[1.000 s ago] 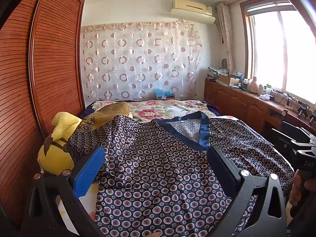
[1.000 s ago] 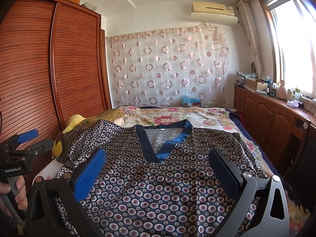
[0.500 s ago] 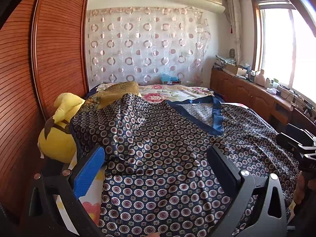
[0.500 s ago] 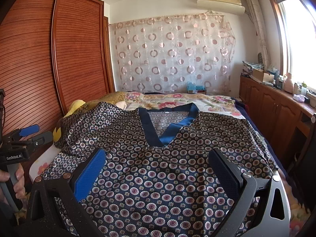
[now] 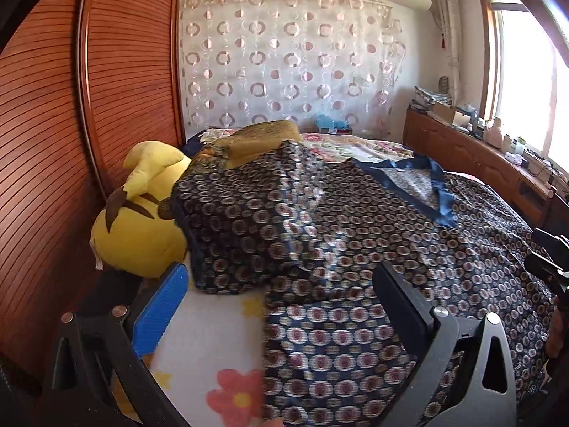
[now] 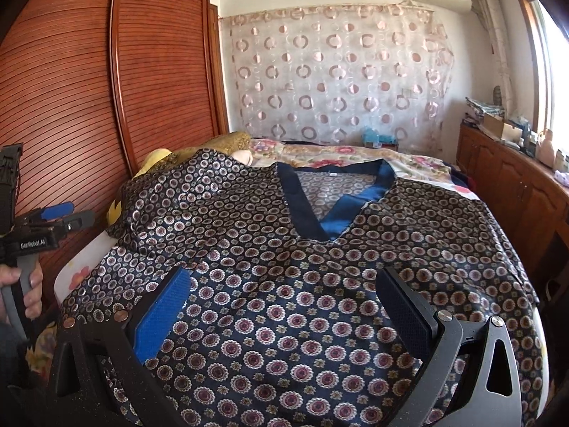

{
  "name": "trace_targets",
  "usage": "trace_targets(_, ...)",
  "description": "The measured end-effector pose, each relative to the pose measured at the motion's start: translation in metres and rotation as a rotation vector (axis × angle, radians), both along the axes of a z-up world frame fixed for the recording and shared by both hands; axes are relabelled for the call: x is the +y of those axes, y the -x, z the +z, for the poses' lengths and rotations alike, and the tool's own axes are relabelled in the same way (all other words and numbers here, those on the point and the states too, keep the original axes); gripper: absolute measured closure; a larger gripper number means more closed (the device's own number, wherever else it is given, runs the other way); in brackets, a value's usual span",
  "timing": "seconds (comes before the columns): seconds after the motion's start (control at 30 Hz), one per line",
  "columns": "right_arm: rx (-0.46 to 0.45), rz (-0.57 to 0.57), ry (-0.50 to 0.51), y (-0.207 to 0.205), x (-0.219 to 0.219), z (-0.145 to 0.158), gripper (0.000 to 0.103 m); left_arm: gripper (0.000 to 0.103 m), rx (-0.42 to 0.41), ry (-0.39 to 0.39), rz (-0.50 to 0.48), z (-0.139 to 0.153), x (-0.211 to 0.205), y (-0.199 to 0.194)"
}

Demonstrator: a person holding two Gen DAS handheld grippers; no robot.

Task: Fold small clothes
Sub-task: 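Grasp the robe's side panel with the left gripper and lift it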

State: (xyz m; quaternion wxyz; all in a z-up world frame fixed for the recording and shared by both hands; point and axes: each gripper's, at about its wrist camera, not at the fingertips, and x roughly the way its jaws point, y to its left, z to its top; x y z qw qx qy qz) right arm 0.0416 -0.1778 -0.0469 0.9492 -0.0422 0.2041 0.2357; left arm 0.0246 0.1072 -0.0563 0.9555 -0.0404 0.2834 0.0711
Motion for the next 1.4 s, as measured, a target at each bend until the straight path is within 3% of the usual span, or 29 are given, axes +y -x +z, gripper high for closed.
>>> trace_targets(0.23,0.022,0.055,0.03,0.001,0.01,0.004,0.0,0.0,0.028,0.041,0.025,-0.009,0.046,-0.007)
trace_targets(0.53,0.056,0.113,0.061,-0.008,0.022,0.004,0.0,0.022,0.103,0.15,-0.032,-0.021,0.087,-0.048)
trace_targets(0.8,0.052,0.144,0.087,-0.008,0.021,0.002,0.0,0.022,0.189,0.255,-0.05,-0.038,0.11,-0.093)
trace_targets(1.03,0.054,0.15,0.095,-0.012,0.024,0.003,0.0,0.023,0.245,0.289,-0.041,-0.048,0.114,-0.111)
trace_targets(1.13,0.056,0.149,0.085,-0.014,0.024,0.003,0.0,0.041,0.271,0.259,-0.054,-0.052,0.107,-0.113)
trace_targets(1.4,0.058,0.15,0.076,-0.016,0.028,0.001,0.0,0.069,0.298,0.161,-0.022,-0.059,0.11,-0.11)
